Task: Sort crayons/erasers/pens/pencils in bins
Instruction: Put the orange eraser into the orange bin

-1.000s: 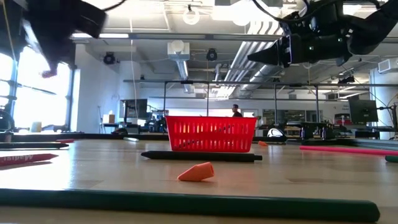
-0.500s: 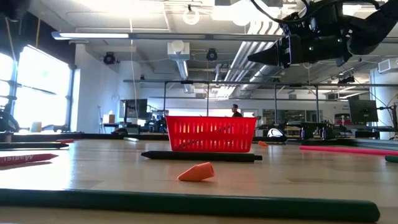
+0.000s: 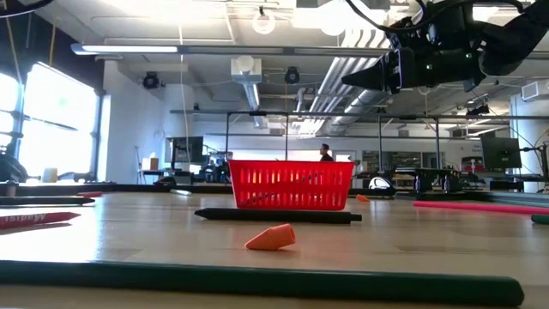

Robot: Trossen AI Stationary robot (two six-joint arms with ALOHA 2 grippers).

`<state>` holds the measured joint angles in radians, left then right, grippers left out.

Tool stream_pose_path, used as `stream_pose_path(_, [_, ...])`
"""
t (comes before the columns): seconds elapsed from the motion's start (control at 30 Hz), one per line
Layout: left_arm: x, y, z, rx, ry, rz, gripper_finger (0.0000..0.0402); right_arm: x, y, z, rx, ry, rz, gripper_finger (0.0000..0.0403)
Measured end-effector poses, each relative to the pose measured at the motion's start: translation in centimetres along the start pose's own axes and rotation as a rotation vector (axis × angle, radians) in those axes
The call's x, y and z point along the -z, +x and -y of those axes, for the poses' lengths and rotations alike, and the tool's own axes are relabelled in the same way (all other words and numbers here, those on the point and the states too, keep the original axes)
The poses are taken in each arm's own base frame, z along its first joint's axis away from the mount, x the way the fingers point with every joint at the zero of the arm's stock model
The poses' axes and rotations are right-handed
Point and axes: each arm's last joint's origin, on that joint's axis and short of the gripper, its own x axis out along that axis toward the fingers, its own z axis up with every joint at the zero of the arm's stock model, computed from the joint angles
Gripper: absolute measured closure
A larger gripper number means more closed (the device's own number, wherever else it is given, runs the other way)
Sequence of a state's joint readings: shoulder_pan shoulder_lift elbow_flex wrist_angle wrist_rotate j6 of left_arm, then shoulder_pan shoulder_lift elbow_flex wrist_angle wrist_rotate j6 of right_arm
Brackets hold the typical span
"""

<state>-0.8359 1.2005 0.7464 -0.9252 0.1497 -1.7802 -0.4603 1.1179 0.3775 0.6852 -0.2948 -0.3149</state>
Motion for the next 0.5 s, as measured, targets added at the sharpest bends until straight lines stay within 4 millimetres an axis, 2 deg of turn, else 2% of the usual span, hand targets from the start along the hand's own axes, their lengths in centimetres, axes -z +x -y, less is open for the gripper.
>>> stream_pose_path(0.27, [0.3, 2.6, 0.4, 0.034, 0.039, -0.011, 0.0401, 0.1, 0.0, 0.0, 0.002, 0.0, -0.008, 0.0403])
stream_pose_path(0.5, [0.6, 3.7, 1.1, 0.035, 0.09, -0.022, 0.0401, 0.1, 0.0, 0.0, 0.001, -0.001, -0.011, 0.0403])
